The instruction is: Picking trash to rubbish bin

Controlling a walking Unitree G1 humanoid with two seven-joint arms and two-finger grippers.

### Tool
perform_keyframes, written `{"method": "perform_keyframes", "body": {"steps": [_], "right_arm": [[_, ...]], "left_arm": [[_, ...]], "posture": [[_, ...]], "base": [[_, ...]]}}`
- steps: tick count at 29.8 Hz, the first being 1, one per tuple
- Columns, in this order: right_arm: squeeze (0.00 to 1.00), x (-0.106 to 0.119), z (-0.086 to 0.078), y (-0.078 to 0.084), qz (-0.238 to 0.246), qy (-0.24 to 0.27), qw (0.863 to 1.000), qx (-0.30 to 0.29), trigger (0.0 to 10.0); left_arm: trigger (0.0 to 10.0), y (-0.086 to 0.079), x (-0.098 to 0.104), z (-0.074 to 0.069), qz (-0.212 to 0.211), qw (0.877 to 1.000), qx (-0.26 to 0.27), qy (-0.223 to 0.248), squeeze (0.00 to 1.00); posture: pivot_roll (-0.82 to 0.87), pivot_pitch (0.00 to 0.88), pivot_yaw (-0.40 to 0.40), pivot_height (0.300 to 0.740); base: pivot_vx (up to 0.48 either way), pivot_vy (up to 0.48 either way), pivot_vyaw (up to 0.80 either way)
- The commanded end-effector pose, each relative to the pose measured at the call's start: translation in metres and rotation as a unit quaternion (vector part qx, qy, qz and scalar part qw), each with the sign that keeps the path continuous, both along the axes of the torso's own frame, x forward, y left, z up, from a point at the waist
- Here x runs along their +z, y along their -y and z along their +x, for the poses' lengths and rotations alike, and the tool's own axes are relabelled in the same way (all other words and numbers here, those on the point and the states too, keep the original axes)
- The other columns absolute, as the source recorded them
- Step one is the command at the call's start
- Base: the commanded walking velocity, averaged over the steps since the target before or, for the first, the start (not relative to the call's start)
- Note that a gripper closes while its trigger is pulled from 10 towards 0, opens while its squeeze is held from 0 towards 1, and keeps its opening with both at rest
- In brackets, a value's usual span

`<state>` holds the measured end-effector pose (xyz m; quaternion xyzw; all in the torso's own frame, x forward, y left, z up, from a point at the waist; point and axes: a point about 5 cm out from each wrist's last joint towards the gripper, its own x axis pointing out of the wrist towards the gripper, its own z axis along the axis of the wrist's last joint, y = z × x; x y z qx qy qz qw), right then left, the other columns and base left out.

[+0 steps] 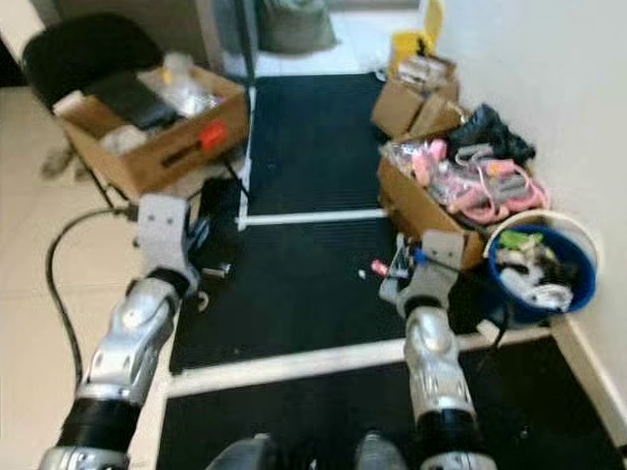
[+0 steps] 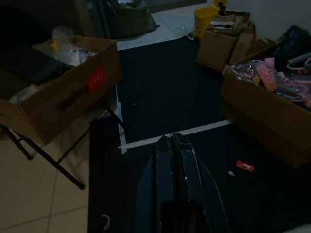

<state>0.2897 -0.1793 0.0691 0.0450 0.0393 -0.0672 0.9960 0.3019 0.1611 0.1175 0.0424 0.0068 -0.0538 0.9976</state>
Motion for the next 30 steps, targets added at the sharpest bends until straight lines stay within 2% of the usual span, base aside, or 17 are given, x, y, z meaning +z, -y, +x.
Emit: {"method": "perform_keyframes", "body": {"steps": [1,23,30], "right_arm": [[0.00,-0.0036,-0.0045,0.0095,-0.002,-0.006,1.000,-0.018,10.0],[0.00,-0.0065,-0.0049,0.0002,0.008,-0.007,1.000,-0.003,10.0],[0.00,-0.0065,-0.0031,0.0004,0.005,-0.012,1.000,0.003,10.0]], "left_arm": [[10.0,0.0025,-0.0014,0.0016,0.006,1.000,-0.010,-0.004,0.00],[10.0,-0.0017,-0.0012,-0.0005,0.010,1.000,-0.006,0.003,0.00],[10.0,-0.0016,-0.0008,-0.0001,0.010,1.000,-0.008,0.003,0.00]], "posture": [[0.01,0.027,0.061,0.740],[0.02,0.000,0.038,0.740],[0.02,0.000,0.045,0.740]], "base": [[0.349,0.000,-0.58],[0.351,0.000,-0.57],[0.349,0.000,0.00]]}}
